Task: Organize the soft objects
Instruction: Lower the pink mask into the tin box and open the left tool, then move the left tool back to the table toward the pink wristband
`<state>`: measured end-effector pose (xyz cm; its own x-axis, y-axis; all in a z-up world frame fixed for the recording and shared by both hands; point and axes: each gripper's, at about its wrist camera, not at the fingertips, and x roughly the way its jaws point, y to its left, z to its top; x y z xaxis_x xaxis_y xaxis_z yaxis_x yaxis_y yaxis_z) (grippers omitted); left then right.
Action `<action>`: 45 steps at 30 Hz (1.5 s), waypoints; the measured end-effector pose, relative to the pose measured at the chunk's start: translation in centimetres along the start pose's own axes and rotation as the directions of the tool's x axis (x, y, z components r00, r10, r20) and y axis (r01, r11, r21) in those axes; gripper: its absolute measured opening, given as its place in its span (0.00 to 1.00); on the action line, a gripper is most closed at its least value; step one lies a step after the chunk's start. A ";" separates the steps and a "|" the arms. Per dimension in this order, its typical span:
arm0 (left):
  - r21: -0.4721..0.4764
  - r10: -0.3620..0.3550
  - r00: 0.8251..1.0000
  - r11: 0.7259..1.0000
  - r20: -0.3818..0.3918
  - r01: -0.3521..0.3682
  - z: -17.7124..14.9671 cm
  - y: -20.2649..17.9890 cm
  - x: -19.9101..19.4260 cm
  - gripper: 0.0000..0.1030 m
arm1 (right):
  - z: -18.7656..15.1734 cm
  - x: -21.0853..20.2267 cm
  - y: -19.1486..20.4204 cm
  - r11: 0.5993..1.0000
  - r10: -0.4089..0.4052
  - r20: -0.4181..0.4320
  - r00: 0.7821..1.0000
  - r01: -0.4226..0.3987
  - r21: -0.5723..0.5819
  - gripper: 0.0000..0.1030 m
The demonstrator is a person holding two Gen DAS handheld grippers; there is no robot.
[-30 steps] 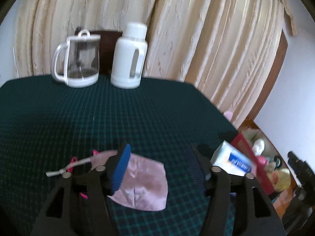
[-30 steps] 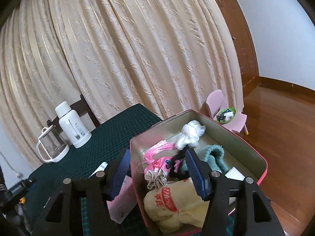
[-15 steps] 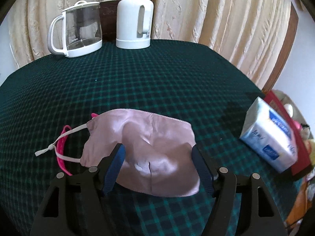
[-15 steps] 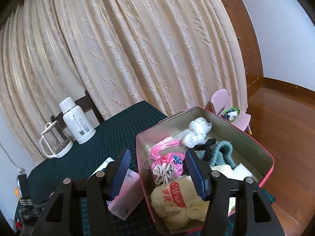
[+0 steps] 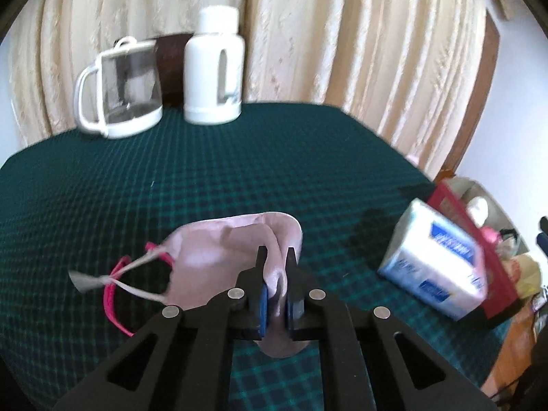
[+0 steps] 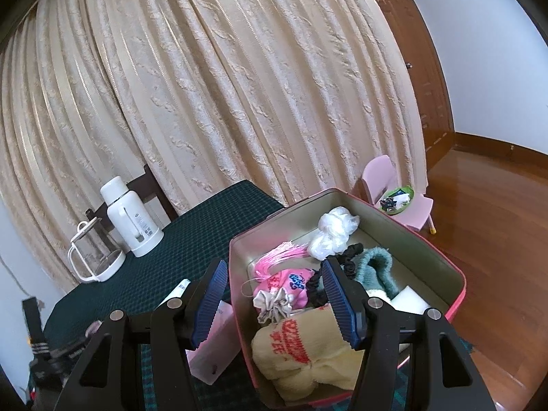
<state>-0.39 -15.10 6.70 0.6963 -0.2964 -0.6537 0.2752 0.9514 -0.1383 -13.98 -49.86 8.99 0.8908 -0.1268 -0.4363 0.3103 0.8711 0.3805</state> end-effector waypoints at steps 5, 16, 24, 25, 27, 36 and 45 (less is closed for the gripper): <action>0.054 -0.095 0.994 0.994 0.050 0.092 2.1 -3.5 -1.9 0.06 | 0.2 -0.5 -0.7 1.000 -0.006 0.017 1.000 0.006 0.012 0.60; 0.181 -0.354 0.934 0.923 0.057 0.339 5.5 -12.9 -2.9 0.07 | 0.4 -1.0 -2.3 0.999 -0.032 0.036 0.999 0.031 0.022 0.60; 0.261 -0.466 0.884 0.860 0.048 0.439 7.4 -19.3 -2.6 0.07 | 0.2 -1.1 -3.7 0.999 -0.038 0.035 0.999 0.037 0.032 0.60; 0.270 -0.476 0.878 0.853 0.049 0.447 7.6 -19.8 -2.7 0.07 | 0.2 -1.1 -3.8 0.999 -0.038 0.035 0.999 0.036 0.034 0.60; 0.284 -0.503 0.863 0.835 0.051 0.471 8.3 -21.3 -2.6 0.07 | 0.1 -1.0 -4.0 0.999 -0.037 0.034 0.999 0.036 0.039 0.60; 0.271 -0.592 0.806 0.776 0.001 0.570 9.7 -25.0 -0.5 0.32 | 0.0 -0.9 -5.1 0.998 -0.033 0.026 0.999 0.031 0.060 0.60; 0.206 -0.550 0.834 0.814 -0.029 0.544 8.9 -24.3 2.2 0.56 | -0.1 -0.9 -5.4 0.997 -0.034 0.028 0.999 0.032 0.065 0.60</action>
<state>0.39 -39.59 15.21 0.4104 -0.7685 -0.4908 0.7389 0.5957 -0.3149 -16.50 -54.43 7.25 0.8886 -0.1693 -0.4263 0.3598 0.8338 0.4188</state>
